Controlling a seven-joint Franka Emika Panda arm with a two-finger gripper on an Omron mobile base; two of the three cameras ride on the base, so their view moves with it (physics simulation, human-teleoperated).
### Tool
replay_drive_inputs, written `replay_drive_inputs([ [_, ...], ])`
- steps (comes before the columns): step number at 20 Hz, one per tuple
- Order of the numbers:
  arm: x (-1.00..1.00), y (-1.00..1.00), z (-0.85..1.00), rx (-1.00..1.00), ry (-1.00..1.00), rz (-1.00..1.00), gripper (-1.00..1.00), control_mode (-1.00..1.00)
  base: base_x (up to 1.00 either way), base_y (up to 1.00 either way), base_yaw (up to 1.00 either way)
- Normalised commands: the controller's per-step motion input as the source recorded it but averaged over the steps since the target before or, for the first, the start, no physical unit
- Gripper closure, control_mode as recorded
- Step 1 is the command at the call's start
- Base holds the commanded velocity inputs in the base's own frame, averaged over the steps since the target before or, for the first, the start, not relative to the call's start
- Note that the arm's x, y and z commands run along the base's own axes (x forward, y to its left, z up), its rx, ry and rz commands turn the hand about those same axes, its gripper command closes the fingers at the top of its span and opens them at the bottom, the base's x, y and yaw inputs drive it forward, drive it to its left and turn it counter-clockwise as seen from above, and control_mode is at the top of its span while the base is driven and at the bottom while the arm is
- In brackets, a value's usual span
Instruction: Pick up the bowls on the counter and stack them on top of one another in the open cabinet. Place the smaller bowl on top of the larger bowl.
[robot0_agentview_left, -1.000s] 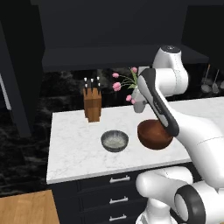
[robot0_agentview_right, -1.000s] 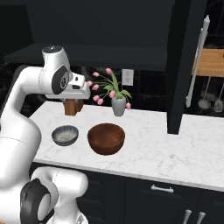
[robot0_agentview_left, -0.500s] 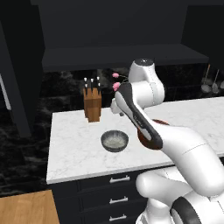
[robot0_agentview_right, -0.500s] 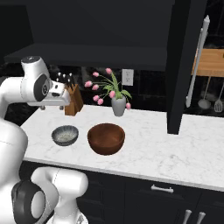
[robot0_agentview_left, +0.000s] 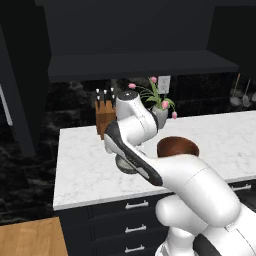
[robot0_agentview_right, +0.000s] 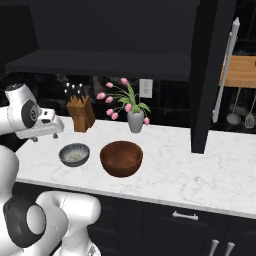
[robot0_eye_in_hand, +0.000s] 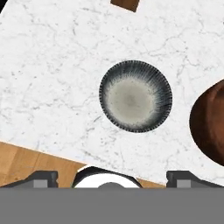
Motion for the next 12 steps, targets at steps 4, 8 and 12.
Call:
replay_drive_inputs([
  [4, 0.0, 0.18, -0.68, -0.22, 0.23, 0.0, -1.0, -1.0, 0.0, 0.0, 0.0],
  [8, 0.15, 0.06, -0.76, -0.08, 0.03, 0.0, -1.0, -1.0, 0.0, 0.0, 0.0],
  [12, 0.36, 0.0, -0.58, -0.01, 0.05, 0.01, -1.0, -1.0, 0.0, 0.0, 0.0],
])
